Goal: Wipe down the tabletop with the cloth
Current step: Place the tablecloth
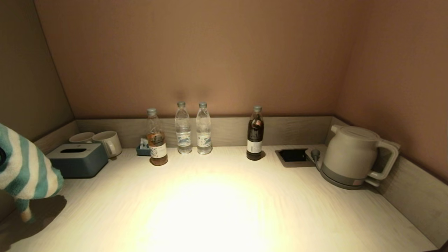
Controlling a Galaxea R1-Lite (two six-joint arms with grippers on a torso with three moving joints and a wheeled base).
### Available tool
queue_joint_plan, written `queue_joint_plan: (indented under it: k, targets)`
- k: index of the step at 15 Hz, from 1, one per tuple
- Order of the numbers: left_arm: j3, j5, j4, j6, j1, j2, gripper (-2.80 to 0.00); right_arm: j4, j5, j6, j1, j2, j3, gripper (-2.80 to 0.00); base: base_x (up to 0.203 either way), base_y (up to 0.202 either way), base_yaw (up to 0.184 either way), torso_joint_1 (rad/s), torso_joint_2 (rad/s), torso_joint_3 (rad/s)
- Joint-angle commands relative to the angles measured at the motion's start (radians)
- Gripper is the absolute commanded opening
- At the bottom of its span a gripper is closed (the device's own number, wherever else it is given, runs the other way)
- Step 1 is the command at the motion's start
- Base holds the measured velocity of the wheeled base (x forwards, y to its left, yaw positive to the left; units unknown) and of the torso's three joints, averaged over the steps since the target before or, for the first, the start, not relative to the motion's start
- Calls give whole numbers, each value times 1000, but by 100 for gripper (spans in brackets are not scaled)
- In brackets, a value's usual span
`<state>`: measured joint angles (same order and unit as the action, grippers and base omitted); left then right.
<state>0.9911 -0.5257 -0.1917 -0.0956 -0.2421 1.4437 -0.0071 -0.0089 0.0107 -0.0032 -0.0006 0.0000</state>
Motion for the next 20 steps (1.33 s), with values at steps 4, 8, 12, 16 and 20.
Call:
queue_joint_plan:
  k: [4,8,12,16,20]
  targets:
    - [-37,6,-6,8,-14,0,-280,-1,1,0,0,1,0,-280,0,0,0,0,0,0]
    - [-53,10,-7,-15,-13,61,-280,-1,1,0,0,1,0,-280,0,0,0,0,0,0]
    - [-48,11,-33,-91,-13,205,-280,-1,0,0,0,1,0,-280,0,0,0,0,0,0]
    - [-36,23,-53,-116,-15,291,-280,-1,1,0,0,1,0,-280,0,0,0,0,0,0]
    - [13,38,-57,-134,-37,392,-280,-1,1,0,0,1,0,-280,0,0,0,0,0,0]
